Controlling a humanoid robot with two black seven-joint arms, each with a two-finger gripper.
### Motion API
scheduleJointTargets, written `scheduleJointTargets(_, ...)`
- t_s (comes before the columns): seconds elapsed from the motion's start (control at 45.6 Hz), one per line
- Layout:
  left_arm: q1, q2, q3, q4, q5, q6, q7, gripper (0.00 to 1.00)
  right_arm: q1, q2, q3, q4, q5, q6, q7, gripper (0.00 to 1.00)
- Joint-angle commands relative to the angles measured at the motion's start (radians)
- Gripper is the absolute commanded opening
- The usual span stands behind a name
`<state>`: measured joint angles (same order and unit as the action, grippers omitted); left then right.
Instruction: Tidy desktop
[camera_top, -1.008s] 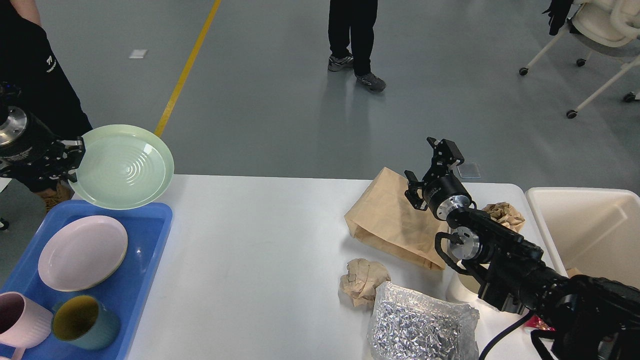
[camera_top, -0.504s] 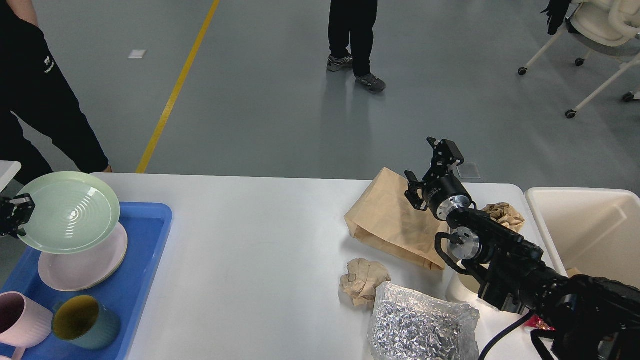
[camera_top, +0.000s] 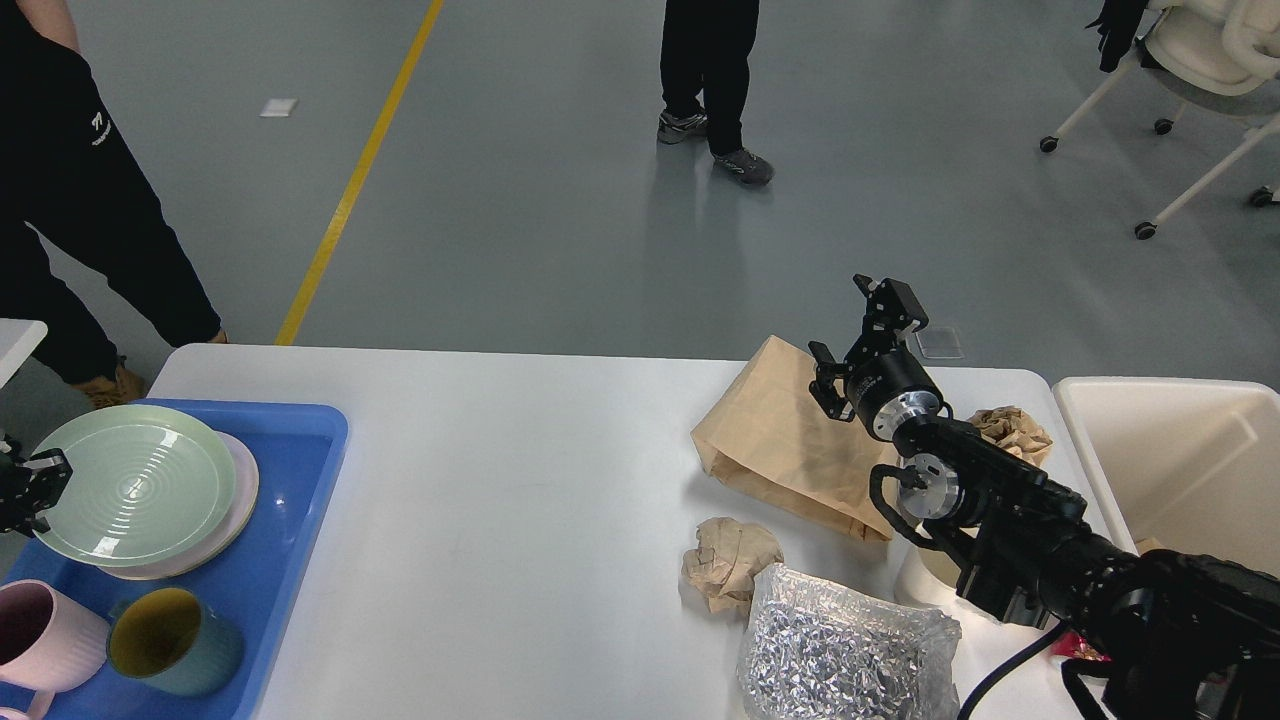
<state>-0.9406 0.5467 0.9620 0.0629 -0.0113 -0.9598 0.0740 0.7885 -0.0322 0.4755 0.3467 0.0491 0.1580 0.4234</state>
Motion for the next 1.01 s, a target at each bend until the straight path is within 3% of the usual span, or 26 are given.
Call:
scheduleJointTargets(0.0,0.0,-0.013,0.0,0.0,-0.001,0.0,0.001,0.01,0.0,0.0,0.0,0.0,0.0,0.0,0.0,1.0)
scheduleJointTargets(0.11,0.005,-0.028,0.003,0.0,0.004,0.0,0.004,0.07,0.0,0.0,0.0,0.0,0.0,0.0,0.0,1.0)
scheduleJointTargets(0.219,0.016,-0.037,0.001,0.0,0.004,0.0,0.004,0.21,0.0,0.0,0.0,0.0,0.0,0.0,0.0,1.0)
scheduleJointTargets(0.46,0.014,-0.044,0.0,0.0,0.004,0.072,0.003,0.61,0.0,0.0,0.0,0.0,0.0,0.0,0.0,1.0)
scheduleJointTargets(0.591,0.006,-0.042,-0.003,0.0,0.002,0.133,-0.008,0.91,0.0,0.0,0.0,0.0,0.0,0.0,0.0,1.0)
scheduleJointTargets(0.854,-0.055,-0.019,-0.043,0.0,0.004,0.317,0.001,0.95,0.0,0.0,0.0,0.0,0.0,0.0,0.0,1.0)
scheduleJointTargets(0.986,-0.092,-0.019,-0.12,0.0,-0.001,0.34,-0.02,0.96,0.0,0.0,0.0,0.0,0.0,0.0,0.0,1.0)
